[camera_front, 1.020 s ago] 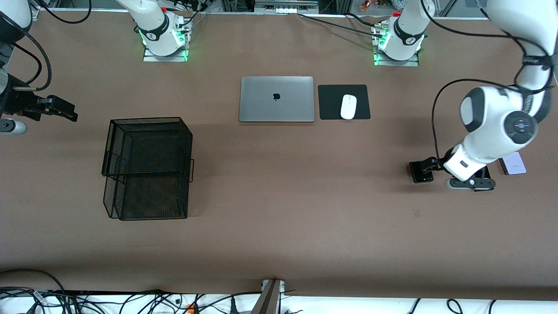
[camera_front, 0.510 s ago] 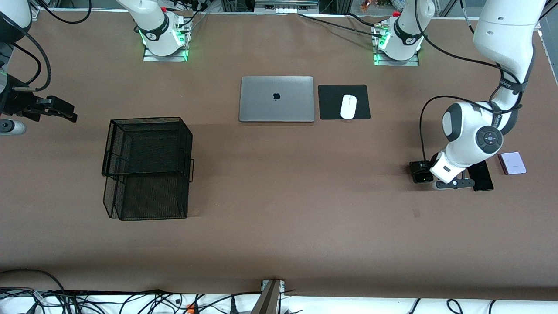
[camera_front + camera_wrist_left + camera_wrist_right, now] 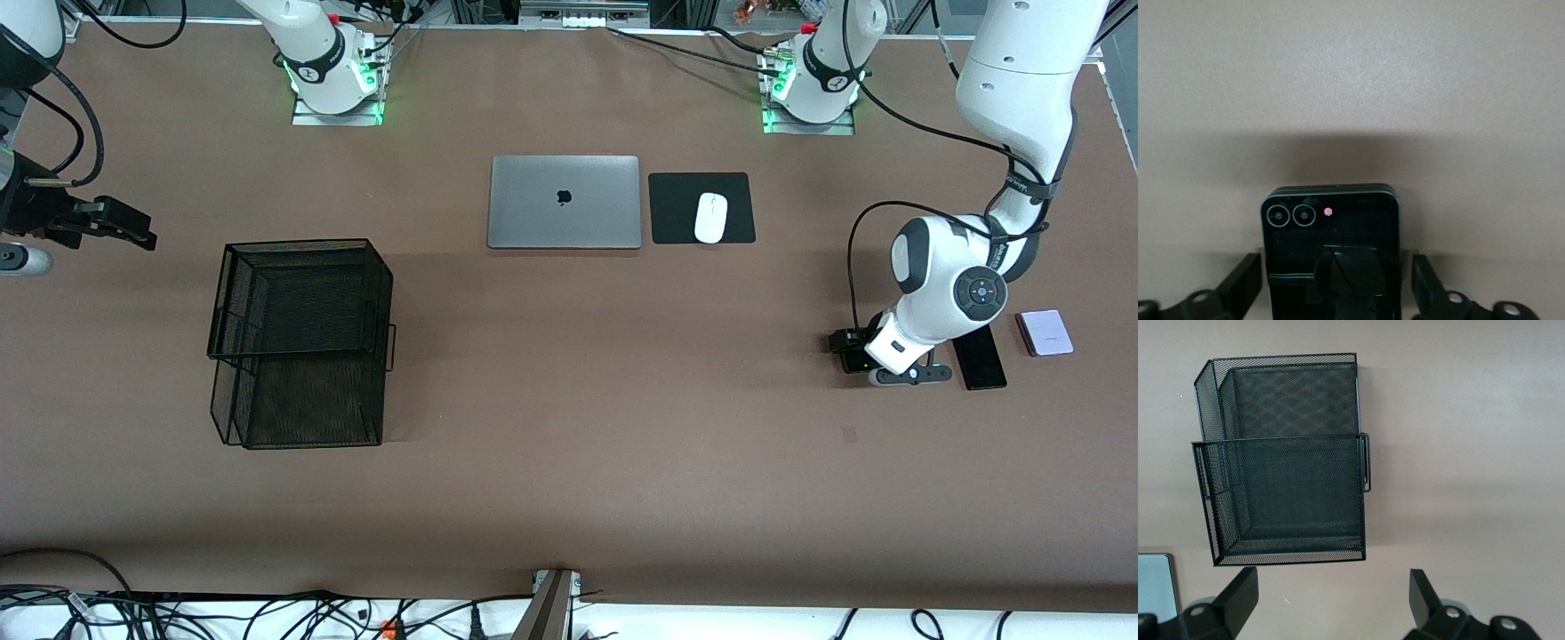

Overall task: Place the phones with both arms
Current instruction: 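Close the left gripper on the flip phone and lift it, then carry the flip phone with the left gripper beside the laptop, lower it, then move the left gripper to the black smartphone while the right gripper reaches the flip phone, then grasp the flip phone with the right gripper while the left gripper grasps the smartphone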

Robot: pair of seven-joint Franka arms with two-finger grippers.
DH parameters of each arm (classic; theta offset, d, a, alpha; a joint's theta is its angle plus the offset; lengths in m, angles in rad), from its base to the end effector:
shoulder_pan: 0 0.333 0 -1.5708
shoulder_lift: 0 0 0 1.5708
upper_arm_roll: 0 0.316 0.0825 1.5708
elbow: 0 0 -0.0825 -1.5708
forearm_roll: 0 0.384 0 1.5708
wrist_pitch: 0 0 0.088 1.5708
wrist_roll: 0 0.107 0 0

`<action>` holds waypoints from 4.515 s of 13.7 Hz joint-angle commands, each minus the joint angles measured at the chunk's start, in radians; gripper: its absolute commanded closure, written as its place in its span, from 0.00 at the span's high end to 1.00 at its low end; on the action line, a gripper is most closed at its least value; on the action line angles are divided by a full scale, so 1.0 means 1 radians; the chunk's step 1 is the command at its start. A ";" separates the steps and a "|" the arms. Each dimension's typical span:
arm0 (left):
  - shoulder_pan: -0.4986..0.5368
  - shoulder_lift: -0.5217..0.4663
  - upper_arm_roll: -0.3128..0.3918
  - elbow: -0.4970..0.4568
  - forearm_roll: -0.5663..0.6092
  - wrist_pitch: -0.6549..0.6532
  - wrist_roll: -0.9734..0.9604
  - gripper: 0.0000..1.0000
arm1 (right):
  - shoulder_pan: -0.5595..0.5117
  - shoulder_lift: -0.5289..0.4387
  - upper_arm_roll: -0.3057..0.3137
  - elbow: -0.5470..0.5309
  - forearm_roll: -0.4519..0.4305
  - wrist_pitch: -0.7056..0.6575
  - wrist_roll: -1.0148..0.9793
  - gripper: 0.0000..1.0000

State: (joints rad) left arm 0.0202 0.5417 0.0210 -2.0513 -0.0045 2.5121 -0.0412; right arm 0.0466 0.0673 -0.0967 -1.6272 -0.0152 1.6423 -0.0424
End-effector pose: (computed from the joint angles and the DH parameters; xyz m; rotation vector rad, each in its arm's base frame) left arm 0.5828 0.0242 0.1629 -3.1279 -0.1308 0.1265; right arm 0.5763 -0.0288 0.5660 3.1213 -0.0096 -0.0825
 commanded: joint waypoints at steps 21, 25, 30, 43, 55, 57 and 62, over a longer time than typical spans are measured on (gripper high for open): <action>-0.595 0.159 -0.095 0.534 -0.020 -0.267 -0.599 0.38 | -0.011 -0.011 0.003 -0.011 0.004 0.011 -0.022 1.00; -0.673 0.257 -0.095 0.534 -0.022 -0.118 -0.700 0.37 | -0.011 -0.004 0.003 -0.011 0.004 0.008 -0.022 1.00; -0.729 0.300 -0.098 0.542 -0.040 -0.029 -0.785 0.47 | -0.010 -0.003 0.003 -0.011 0.006 0.008 -0.022 1.00; -0.441 -0.041 0.019 0.536 0.006 -0.636 -0.564 1.00 | 0.157 0.081 0.012 -0.011 0.014 0.097 0.040 1.00; 0.254 -0.049 0.007 0.211 0.061 -0.186 0.284 1.00 | 0.759 0.546 0.012 0.297 0.035 0.301 0.645 1.00; 0.317 -0.017 0.005 0.184 0.049 -0.125 0.357 1.00 | 0.792 0.595 0.012 0.287 0.044 0.350 0.641 1.00; 0.434 0.064 -0.079 0.184 0.011 -0.079 0.366 1.00 | 0.808 0.651 0.012 0.146 0.046 0.546 0.639 1.00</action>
State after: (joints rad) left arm 0.4101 0.5924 -0.0052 -1.8663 0.0310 2.4202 0.3065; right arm 0.8487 0.7302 -0.0724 -1.4125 0.0119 2.1214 0.6026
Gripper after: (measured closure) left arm 0.000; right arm 0.000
